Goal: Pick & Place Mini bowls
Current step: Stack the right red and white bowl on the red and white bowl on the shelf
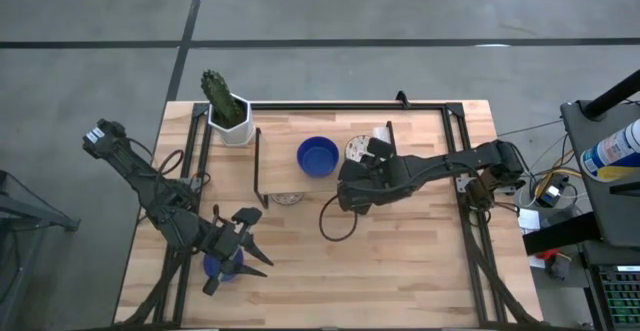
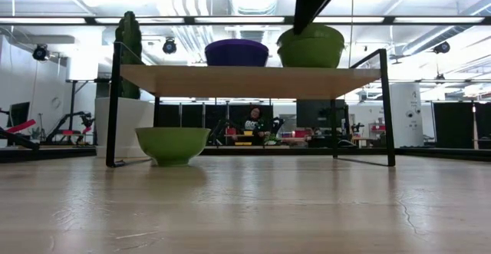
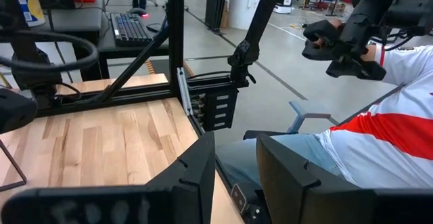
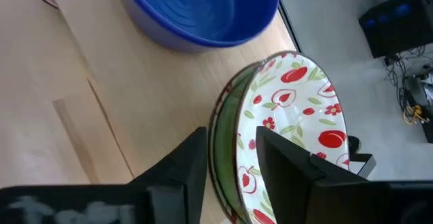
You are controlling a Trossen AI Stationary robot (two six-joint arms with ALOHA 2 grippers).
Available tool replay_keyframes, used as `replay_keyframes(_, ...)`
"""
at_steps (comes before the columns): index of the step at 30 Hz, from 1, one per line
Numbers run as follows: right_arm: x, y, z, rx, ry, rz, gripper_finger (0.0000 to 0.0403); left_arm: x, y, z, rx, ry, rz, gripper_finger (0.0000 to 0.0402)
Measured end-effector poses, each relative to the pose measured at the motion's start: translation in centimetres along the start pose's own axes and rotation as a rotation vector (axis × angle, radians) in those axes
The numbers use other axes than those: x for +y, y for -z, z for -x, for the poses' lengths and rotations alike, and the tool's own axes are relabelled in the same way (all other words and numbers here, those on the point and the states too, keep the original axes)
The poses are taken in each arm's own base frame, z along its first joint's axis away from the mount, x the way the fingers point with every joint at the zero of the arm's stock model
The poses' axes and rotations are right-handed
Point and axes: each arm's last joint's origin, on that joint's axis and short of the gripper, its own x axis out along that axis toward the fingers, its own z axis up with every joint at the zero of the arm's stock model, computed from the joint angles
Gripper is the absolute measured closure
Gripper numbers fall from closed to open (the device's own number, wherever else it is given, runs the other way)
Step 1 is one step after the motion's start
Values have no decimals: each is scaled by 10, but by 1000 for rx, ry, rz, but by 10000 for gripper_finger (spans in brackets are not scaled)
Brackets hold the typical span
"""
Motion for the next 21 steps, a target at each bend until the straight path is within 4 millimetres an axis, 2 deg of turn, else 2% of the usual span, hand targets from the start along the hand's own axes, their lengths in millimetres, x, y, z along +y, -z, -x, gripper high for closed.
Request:
replay_keyframes(8, 2, -4, 17, -63, 1, 15, 276, 0, 0, 0, 5, -1, 2, 298)
replay_keyframes(16, 0, -5, 17, -99, 80, 26, 295, 0, 0, 0, 5, -1, 4, 298)
replay_keyframes(21, -3, 0, 16, -58, 108, 19, 298, 0, 1, 0, 7, -1, 4, 298)
